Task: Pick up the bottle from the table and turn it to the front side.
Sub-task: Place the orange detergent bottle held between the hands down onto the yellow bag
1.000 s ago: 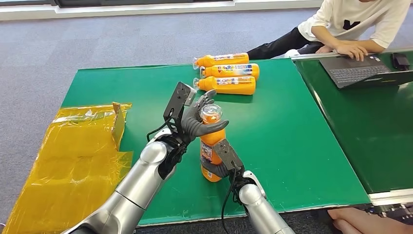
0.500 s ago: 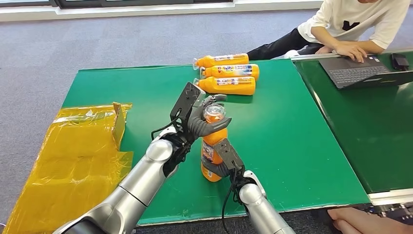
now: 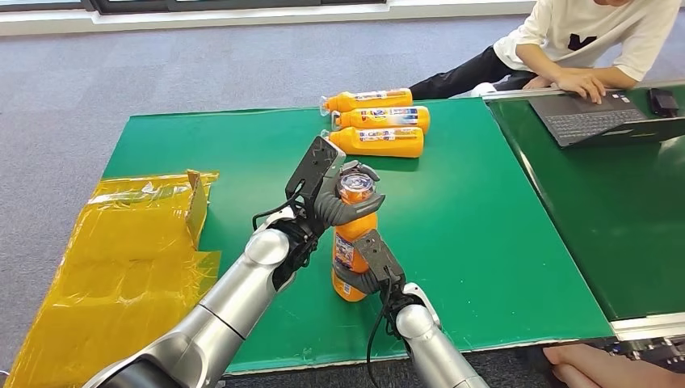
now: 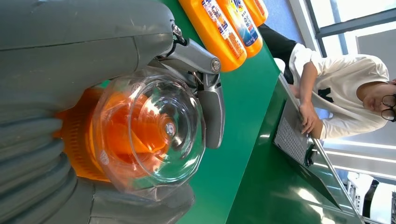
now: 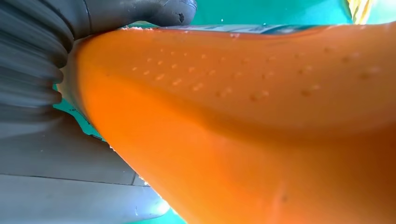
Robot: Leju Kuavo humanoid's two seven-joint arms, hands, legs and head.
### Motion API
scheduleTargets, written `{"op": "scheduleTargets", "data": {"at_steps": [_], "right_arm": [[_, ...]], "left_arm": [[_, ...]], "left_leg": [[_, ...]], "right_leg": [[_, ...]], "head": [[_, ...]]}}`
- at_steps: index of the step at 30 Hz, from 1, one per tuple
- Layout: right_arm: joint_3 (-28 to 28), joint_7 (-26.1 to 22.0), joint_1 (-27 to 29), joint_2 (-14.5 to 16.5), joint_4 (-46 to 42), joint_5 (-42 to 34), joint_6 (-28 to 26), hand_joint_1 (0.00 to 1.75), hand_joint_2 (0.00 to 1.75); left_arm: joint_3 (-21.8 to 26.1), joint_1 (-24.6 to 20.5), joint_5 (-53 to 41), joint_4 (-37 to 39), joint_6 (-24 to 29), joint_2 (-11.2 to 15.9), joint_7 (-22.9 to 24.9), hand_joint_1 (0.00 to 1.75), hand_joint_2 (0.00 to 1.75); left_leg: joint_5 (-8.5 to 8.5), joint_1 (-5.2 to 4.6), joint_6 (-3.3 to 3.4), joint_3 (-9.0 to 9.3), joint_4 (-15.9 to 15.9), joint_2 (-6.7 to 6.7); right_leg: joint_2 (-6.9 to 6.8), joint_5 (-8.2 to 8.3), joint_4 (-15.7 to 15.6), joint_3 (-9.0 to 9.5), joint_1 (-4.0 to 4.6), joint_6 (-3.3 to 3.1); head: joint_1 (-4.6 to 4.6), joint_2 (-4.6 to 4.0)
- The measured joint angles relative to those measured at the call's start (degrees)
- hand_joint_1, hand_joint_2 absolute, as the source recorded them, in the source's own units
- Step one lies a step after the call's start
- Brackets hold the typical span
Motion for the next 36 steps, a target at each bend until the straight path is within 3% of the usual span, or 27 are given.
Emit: {"op": "scheduleTargets", "data": {"at_steps": [36], "right_arm": [[0.0,0.0,0.1,0.0,0.0,0.0,0.0,1.75,1.75]], "left_arm": [[-0.5,-0.3,0.0,0.4,0.0,-0.1,0.0,1.75,1.75]], "left_leg": [[0.0,0.0,0.0,0.0,0.0,0.0]], "right_leg": [[0.0,0.0,0.0,0.01,0.0,0.0]], "head": [[0.0,0.0]]}}
